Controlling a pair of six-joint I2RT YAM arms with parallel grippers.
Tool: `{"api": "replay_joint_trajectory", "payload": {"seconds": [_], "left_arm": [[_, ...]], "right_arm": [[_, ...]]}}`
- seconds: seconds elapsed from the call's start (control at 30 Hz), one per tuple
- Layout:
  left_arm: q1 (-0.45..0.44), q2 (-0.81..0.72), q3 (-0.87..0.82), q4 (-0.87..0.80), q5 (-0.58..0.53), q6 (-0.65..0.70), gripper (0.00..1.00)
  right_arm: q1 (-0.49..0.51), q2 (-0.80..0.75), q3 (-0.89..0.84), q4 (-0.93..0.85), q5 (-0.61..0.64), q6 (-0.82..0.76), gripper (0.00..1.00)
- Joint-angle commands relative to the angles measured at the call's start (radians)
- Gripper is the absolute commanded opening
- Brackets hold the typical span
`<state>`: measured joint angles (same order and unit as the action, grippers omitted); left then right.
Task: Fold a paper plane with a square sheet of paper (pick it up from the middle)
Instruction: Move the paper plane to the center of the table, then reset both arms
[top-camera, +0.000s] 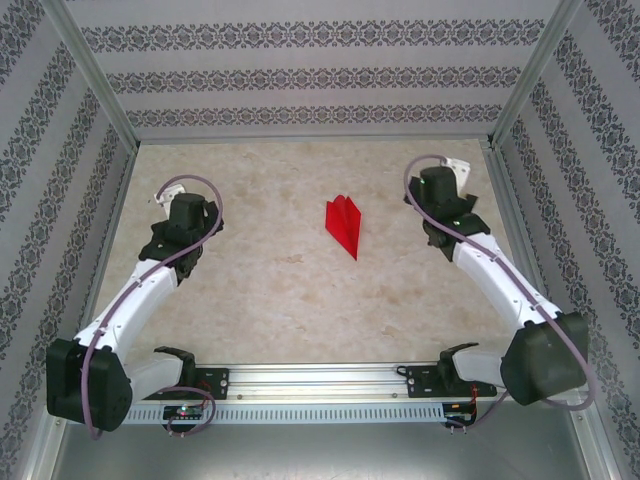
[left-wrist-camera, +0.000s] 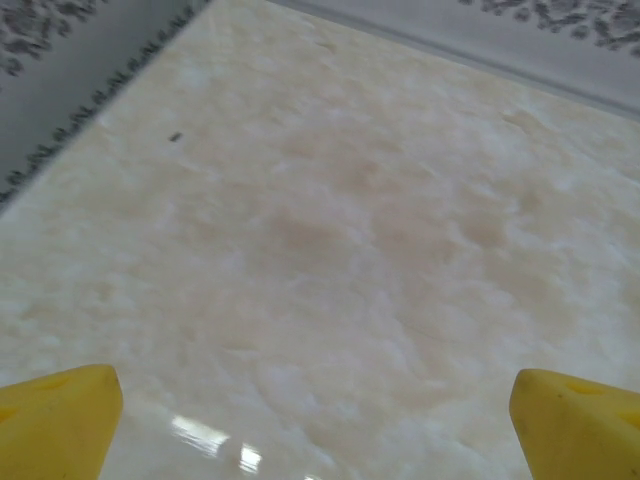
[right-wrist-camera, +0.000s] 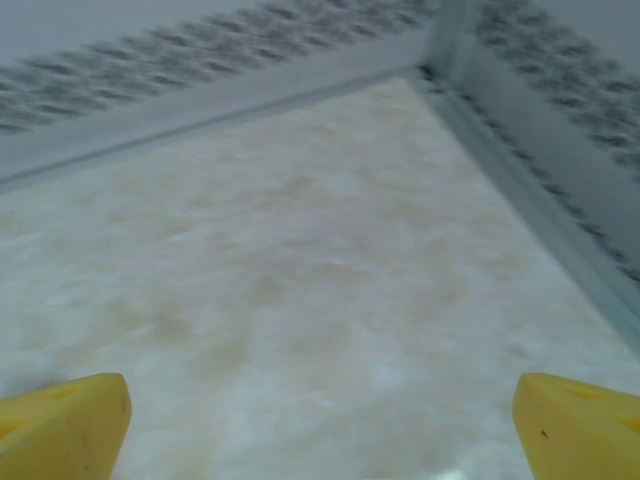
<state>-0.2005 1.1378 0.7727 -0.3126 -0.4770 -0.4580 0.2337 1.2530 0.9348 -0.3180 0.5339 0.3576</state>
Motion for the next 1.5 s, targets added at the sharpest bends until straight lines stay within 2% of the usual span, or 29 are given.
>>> {"api": "replay_joint_trajectory", "payload": {"seconds": [0.0,0.13,0.27,0.47,0.63,0.73,0.9,1.0,1.2,1.33,1.37,1.47], "left_arm": [[0.045,-0.004,-0.103,0.21,-0.127,0.147,1.0],[0.109,0.017,-0.2,0.365,-0.066,0.226,1.0],[0.169,0.057,-0.267,0.51,0.075,0.299,1.0],[0.198,0.127,-0.395,0.866,0.236,0.406,1.0],[0.209,0.18,-0.425,1.007,0.363,0.417,1.0],[0.211,0.212,-0.435,1.083,0.43,0.408,1.0],[0.212,0.297,-0.42,1.146,0.475,0.407,1.0],[0.205,0.331,-0.408,1.156,0.495,0.423,1.0],[0.15,0.427,-0.394,1.226,0.456,0.477,1.0],[0.142,0.418,-0.364,1.144,0.399,0.468,1.0],[0.135,0.427,-0.368,1.169,0.382,0.472,1.0],[0.13,0.421,-0.364,1.153,0.39,0.477,1.0]], "right_arm": [[-0.101,-0.049,-0.151,0.226,0.055,-0.072,0.98],[-0.174,-0.059,-0.32,0.435,0.069,-0.136,0.98],[-0.217,-0.005,-0.387,0.548,0.008,-0.208,0.98],[-0.233,0.078,-0.463,0.83,-0.109,-0.291,0.98],[-0.258,0.143,-0.416,0.816,-0.257,-0.305,0.98],[-0.26,0.126,-0.452,0.883,-0.324,-0.312,0.98],[-0.261,0.177,-0.543,1.126,-0.373,-0.307,0.98],[-0.261,0.215,-0.53,1.135,-0.396,-0.316,0.98],[-0.249,0.247,-0.555,1.209,-0.417,-0.34,0.98],[-0.246,0.246,-0.548,1.19,-0.411,-0.343,0.98],[-0.244,0.247,-0.548,1.19,-0.409,-0.345,0.98],[-0.244,0.247,-0.546,1.189,-0.408,-0.345,0.98]]}}
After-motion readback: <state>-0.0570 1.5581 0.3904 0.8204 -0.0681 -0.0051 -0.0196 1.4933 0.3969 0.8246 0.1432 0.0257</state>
